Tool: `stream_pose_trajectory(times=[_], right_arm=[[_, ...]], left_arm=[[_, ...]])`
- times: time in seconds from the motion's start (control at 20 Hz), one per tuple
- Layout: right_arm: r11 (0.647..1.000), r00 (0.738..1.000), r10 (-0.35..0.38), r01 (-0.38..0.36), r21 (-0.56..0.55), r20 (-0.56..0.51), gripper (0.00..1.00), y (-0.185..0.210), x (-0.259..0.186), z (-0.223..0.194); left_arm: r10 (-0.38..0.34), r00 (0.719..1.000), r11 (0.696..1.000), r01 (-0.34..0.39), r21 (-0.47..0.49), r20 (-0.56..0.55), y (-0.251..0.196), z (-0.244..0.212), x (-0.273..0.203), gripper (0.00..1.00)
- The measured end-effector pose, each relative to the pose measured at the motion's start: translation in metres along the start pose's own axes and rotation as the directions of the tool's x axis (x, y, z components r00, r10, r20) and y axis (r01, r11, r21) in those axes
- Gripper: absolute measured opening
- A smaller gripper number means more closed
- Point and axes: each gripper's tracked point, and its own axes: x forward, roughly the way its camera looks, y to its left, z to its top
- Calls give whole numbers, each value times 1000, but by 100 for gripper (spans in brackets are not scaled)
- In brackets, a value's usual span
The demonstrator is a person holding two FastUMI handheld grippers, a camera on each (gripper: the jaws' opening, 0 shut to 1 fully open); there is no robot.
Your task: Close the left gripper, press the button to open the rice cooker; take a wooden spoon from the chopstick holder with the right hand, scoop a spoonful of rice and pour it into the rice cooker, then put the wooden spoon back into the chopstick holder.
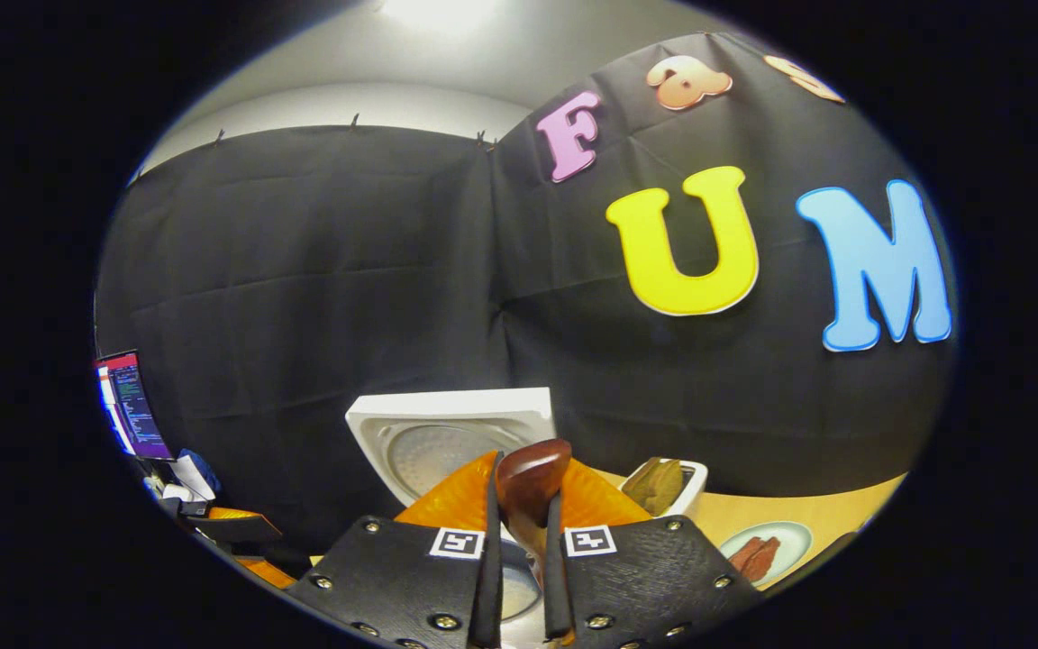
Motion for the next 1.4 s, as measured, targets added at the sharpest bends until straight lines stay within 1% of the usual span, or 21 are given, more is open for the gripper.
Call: stream_pose_trajectory(times=[0.05, 0.1, 0.15, 0.25, 0.3, 0.35, 0.4, 0.45, 0.6, 0.8, 0.85, 0.9, 1.0, 1.2, 1.4], right_arm=[[1000, 1000, -15, 15, 14, 11, 19, -14, -9, 4], [999, 999, -29, 29, 36, 17, 19, -26, -18, 10], [997, 999, -45, 44, 65, 25, 18, -35, -28, 12], [991, 997, -78, 75, 108, 23, 18, -61, -44, 16], [988, 995, -95, 92, 121, 14, 18, -73, -52, 15], [985, 993, -114, 112, 133, 8, 18, -86, -59, 12], [981, 991, -131, 129, 142, 6, 18, -97, -65, 11], [978, 988, -151, 150, 148, -1, 18, -109, -71, 8], [969, 979, -201, 204, 143, -32, 18, -137, -97, -2], [956, 967, -251, 254, 145, -37, 18, -166, -135, -3], [952, 963, -269, 270, 145, -33, 18, -175, -146, -5], [945, 956, -293, 295, 140, -36, 18, -186, -157, -8], [931, 942, -334, 336, 140, -39, 18, -204, -177, -14], [905, 927, -373, 371, 206, -31, 18, -234, -214, -19], [868, 897, -441, 436, 238, -35, 18, -264, -251, -35]], left_arm=[[-9, 1000, 1000, 9, -6, -1, -4, 0, 2, 90], [-16, 1000, 1000, 16, -10, -1, -8, -1, 6, 94], [-19, 1000, 1000, 19, -11, -7, -12, -2, 9, 87], [-41, 999, 999, 40, -16, -18, -24, -7, 16, 87], [-49, 998, 999, 49, -18, -26, -31, -9, 20, 94], [-59, 998, 998, 59, -20, -28, -36, -10, 23, 94], [-72, 997, 997, 72, -24, -26, -44, -8, 27, 91], [-85, 996, 996, 84, -27, -28, -50, -10, 29, 94], [-109, 993, 994, 108, -24, -40, -66, -12, 39, 94], [-127, 991, 991, 126, -33, -34, -81, -8, 46, 94], [-128, 991, 991, 127, -35, -30, -84, -8, 47, 94], [-124, 992, 992, 124, -37, -23, -86, -6, 49, 91], [-125, 992, 991, 125, -46, -18, -94, -5, 54, 91], [-146, 989, 988, 145, -51, -20, -111, -5, 60, 91], [-180, 983, 983, 179, -33, -29, -134, -11, 68, 91]])
